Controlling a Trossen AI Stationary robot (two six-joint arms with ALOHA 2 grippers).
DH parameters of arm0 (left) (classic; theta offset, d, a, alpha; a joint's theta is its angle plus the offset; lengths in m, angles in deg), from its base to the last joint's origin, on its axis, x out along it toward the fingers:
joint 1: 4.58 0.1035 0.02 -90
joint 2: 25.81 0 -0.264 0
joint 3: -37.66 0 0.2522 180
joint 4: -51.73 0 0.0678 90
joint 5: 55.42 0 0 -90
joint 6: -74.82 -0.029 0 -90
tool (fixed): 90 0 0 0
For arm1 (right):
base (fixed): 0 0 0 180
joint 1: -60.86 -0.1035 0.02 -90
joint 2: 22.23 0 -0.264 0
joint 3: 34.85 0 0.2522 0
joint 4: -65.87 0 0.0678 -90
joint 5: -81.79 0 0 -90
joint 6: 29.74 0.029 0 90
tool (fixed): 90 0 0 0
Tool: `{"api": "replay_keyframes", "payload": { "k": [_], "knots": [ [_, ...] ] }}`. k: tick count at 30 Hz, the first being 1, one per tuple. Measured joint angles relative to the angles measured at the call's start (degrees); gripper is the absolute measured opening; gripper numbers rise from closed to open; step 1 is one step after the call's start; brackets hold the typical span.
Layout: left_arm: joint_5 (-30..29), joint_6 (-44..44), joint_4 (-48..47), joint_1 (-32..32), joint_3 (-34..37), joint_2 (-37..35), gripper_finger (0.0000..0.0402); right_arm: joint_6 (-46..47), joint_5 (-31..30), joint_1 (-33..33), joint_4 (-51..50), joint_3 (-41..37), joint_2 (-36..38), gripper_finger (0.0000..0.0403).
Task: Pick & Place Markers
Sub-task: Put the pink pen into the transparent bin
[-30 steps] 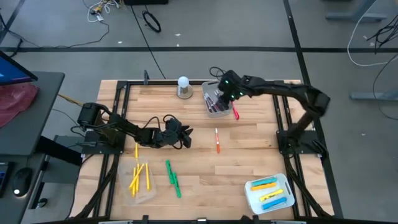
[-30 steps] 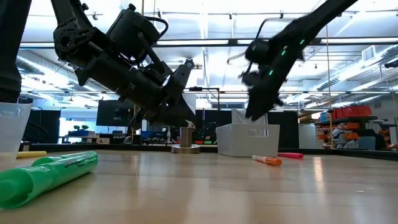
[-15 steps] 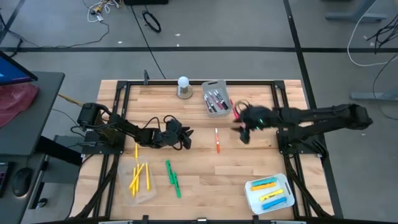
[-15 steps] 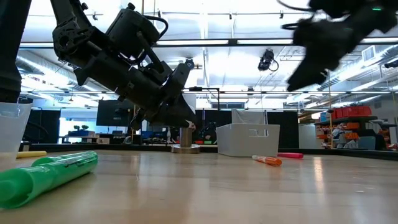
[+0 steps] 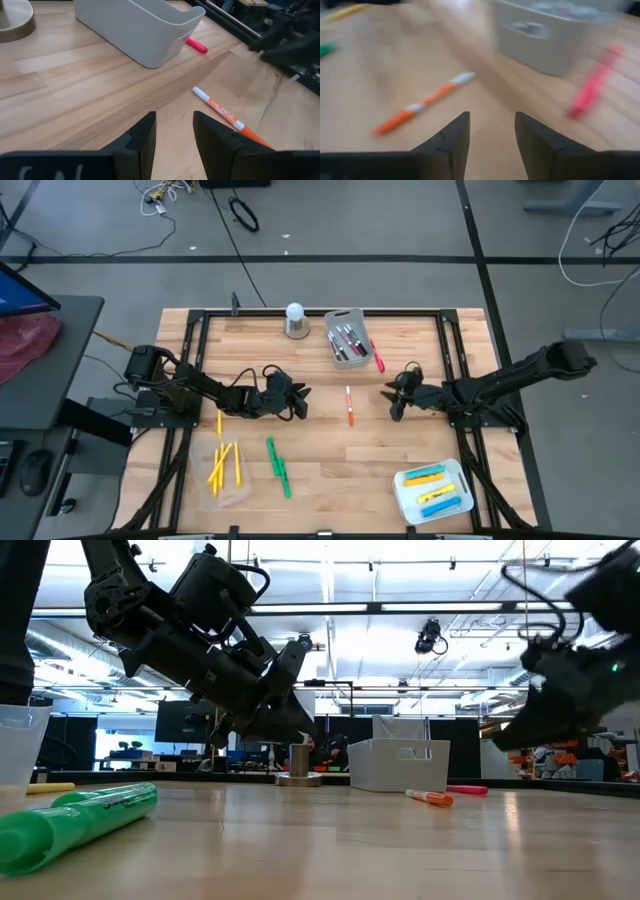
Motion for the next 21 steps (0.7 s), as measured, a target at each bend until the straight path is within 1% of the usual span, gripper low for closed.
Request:
{"api": "replay_keyframes", "payload": {
  "k": [2, 4, 8, 17, 19, 21],
  "knots": [
    [0.0, 0.0, 0.0, 0.0, 0.0, 0.0, 0.0135, 3.1, -1.6, 2.2, -1.5, -0.8, -0.2, 0.0155],
    [-0.2, 0.0, 0.1, 0.0, 0.0, 0.0, 0.0135, 5.1, -1.2, 4.6, -3.3, -1.3, -0.2, 0.0156],
    [-0.6, 0.0, 0.1, 0.0, 0.0, 0.0, 0.0135, 6.1, -1.0, 8.8, -5.2, -1.5, -0.2, 0.0166],
    [-0.6, -0.1, 0.1, 0.0, 0.0, 0.0, 0.0135, 3.6, 1.2, 16.9, -4.9, -1.5, -0.3, 0.0212],
    [-0.6, -0.1, 0.1, 0.0, 0.0, 0.0, 0.0135, 1.6, 1.5, 18.6, -3.1, -1.5, -0.9, 0.0217],
    [-0.7, -0.1, 0.1, 0.0, 0.0, 0.0, 0.0135, -0.9, 3.3, 20.2, -0.3, -1.5, -2.0, 0.0219]
  ]
}}
